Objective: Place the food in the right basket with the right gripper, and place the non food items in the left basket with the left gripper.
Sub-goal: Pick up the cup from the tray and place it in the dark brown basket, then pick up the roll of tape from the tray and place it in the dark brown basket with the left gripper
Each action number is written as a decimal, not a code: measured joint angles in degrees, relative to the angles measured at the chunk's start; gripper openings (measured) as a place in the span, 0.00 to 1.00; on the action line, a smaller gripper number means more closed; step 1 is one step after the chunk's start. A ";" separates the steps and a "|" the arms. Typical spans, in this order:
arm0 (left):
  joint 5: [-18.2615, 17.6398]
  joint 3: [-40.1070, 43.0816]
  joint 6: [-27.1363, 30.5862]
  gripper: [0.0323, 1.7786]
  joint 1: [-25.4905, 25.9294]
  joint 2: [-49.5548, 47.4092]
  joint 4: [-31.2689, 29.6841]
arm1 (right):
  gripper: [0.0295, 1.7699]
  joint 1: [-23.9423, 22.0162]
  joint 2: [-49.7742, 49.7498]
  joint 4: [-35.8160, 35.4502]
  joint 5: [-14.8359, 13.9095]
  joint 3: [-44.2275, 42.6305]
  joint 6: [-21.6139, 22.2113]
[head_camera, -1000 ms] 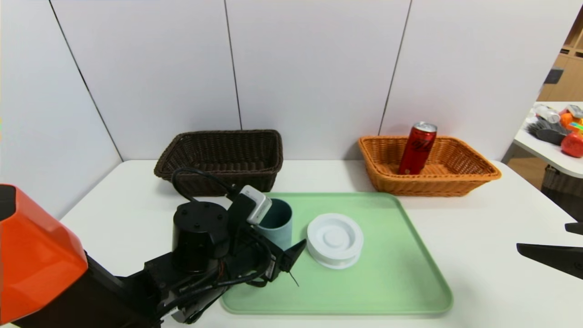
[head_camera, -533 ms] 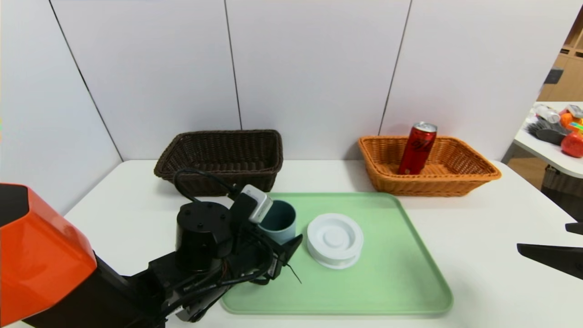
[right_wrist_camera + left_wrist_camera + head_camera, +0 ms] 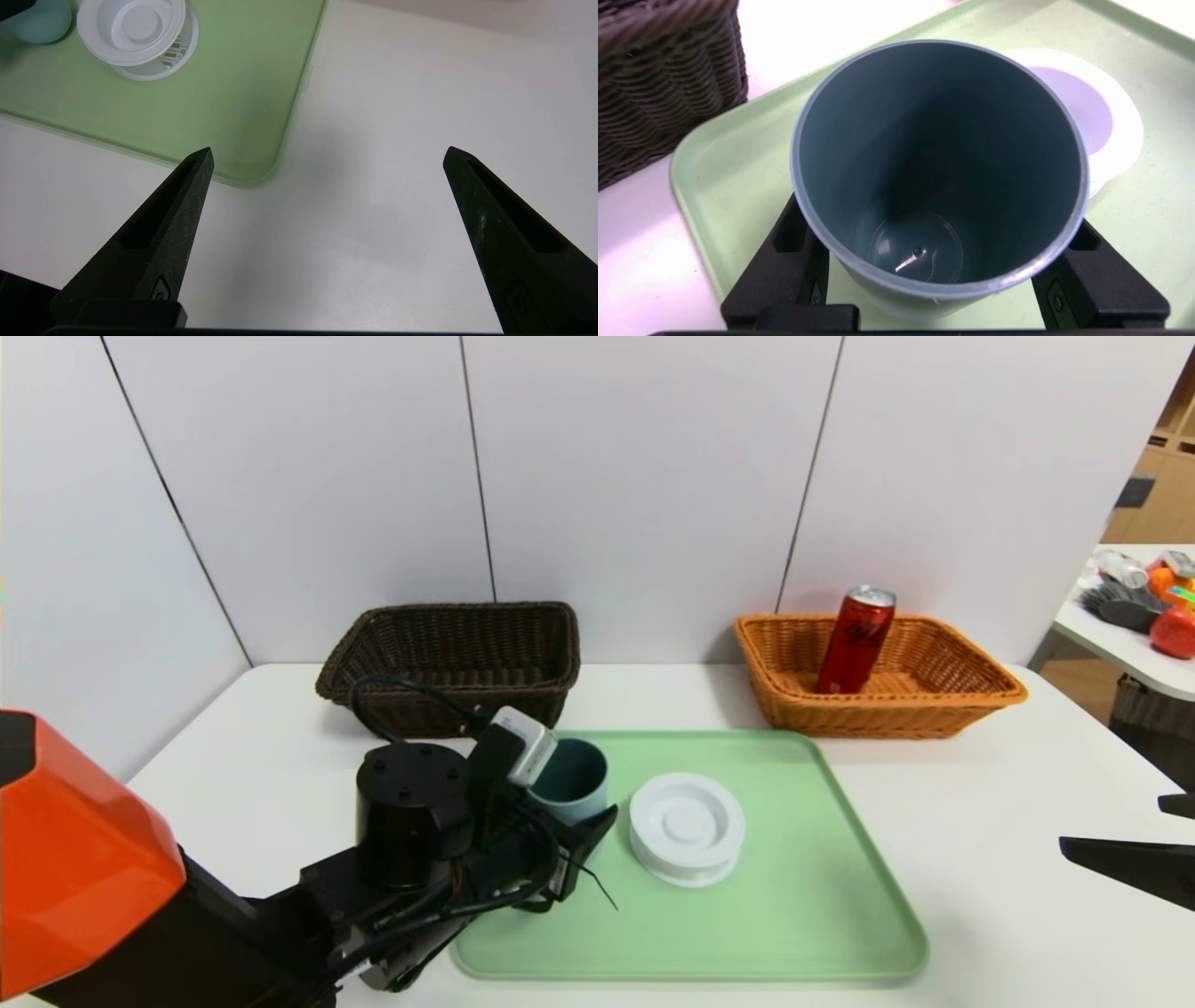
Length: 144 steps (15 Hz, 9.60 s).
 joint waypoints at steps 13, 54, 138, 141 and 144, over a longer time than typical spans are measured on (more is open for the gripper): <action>5.97 -24.06 0.15 0.64 7.72 -13.96 34.40 | 0.96 -0.13 -1.35 -0.21 -0.16 2.01 0.15; 7.35 -71.74 0.04 0.93 24.70 5.23 75.58 | 0.96 -1.46 -1.04 -0.44 0.26 2.90 0.39; 13.29 -82.85 -18.35 0.95 -4.63 22.74 110.42 | 0.96 -2.97 0.23 -0.35 -0.38 0.04 0.63; 13.29 -82.85 -18.46 0.95 -4.66 22.76 110.42 | 0.96 -2.99 0.23 -0.44 -0.38 0.00 0.61; 13.29 -82.86 -18.63 0.95 -4.66 22.76 110.82 | 0.96 -2.97 0.30 -0.52 -0.35 -0.02 0.59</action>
